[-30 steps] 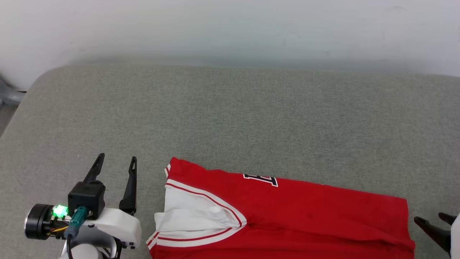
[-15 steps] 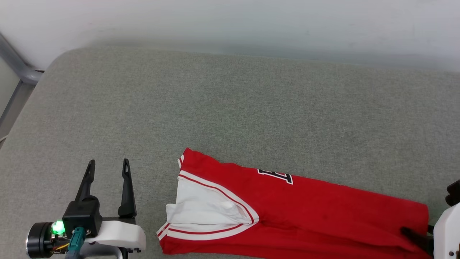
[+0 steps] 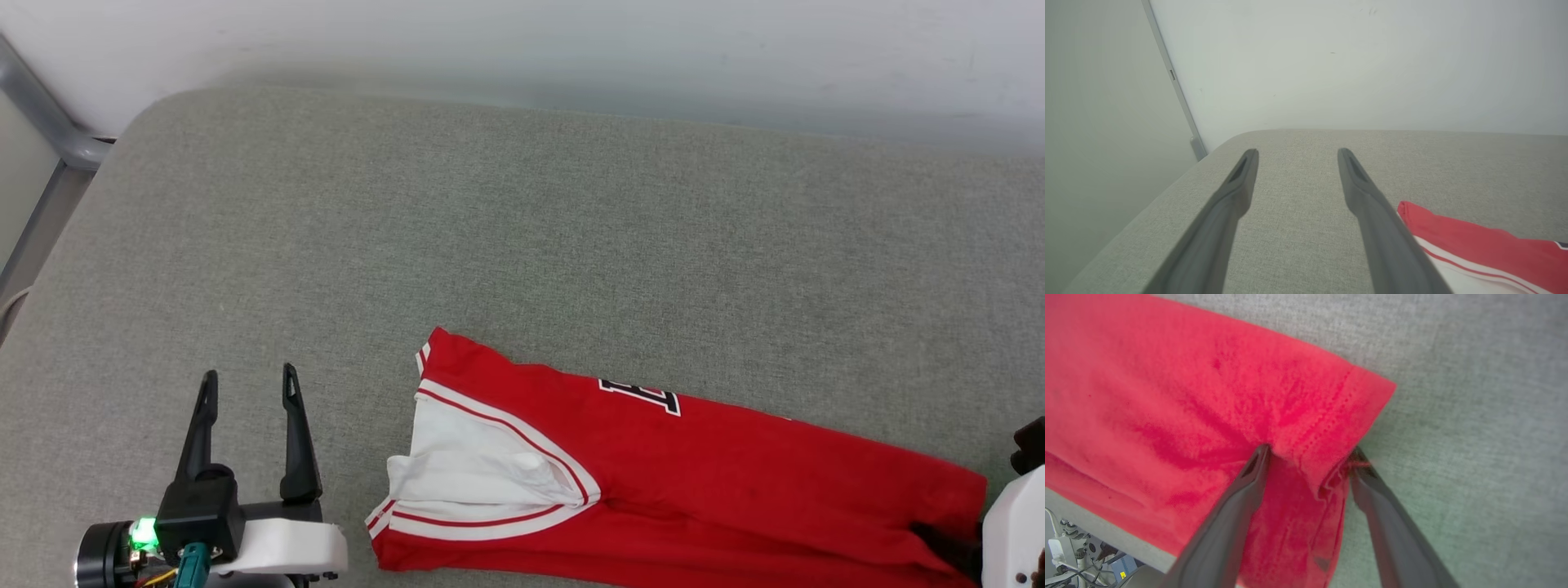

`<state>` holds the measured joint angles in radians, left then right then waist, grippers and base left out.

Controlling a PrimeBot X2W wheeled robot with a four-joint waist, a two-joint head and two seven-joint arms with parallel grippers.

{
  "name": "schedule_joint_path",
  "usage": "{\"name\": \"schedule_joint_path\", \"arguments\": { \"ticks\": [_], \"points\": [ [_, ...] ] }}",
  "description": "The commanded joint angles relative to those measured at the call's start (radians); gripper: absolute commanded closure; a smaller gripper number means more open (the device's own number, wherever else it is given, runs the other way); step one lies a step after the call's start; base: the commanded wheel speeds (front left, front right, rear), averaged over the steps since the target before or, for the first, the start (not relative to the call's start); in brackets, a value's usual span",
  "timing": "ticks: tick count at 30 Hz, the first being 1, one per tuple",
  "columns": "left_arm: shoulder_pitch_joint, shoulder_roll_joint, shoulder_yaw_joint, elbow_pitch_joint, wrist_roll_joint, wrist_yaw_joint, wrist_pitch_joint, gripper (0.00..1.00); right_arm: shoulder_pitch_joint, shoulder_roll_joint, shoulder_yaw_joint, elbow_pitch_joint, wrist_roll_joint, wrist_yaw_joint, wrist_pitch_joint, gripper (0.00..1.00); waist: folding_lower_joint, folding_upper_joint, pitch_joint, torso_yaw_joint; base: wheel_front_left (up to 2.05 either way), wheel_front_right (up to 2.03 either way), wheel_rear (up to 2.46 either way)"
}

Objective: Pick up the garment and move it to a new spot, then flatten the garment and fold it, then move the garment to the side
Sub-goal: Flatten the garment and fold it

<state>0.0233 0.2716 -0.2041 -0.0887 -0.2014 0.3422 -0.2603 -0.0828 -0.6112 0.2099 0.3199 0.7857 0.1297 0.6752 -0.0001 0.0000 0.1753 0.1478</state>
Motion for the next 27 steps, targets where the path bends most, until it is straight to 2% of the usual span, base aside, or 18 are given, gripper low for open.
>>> {"name": "schedule_joint_path", "arguments": {
  "ticks": [1,8,18,27],
  "points": [
    [0.015,-0.018,0.017,0.000,0.020,-0.016,-0.007,0.00,0.022,0.060,0.063,0.036,0.015,0.002,-0.007,1.00,0.0001,0.0000,-0.002,-0.003,0.00,0.00,0.00],
    [0.043,-0.075,0.089,0.010,0.096,-0.085,-0.007,0.00,-0.003,0.010,0.060,0.057,0.055,0.000,-0.069,1.00,0.0001,0.0000,-0.021,-0.015,0.00,0.00,0.00],
    [0.055,-0.114,0.126,0.015,0.164,-0.123,-0.007,0.00,-0.021,-0.080,-0.002,0.089,0.086,-0.002,-0.111,1.00,0.0001,0.0000,-0.037,-0.025,0.00,0.00,0.00],
    [0.065,-0.121,0.114,0.021,0.192,-0.137,-0.006,0.00,-0.039,-0.133,-0.053,0.175,0.033,0.000,-0.133,1.00,0.0001,0.0000,-0.048,-0.027,0.00,0.00,0.00]
  ]
}}
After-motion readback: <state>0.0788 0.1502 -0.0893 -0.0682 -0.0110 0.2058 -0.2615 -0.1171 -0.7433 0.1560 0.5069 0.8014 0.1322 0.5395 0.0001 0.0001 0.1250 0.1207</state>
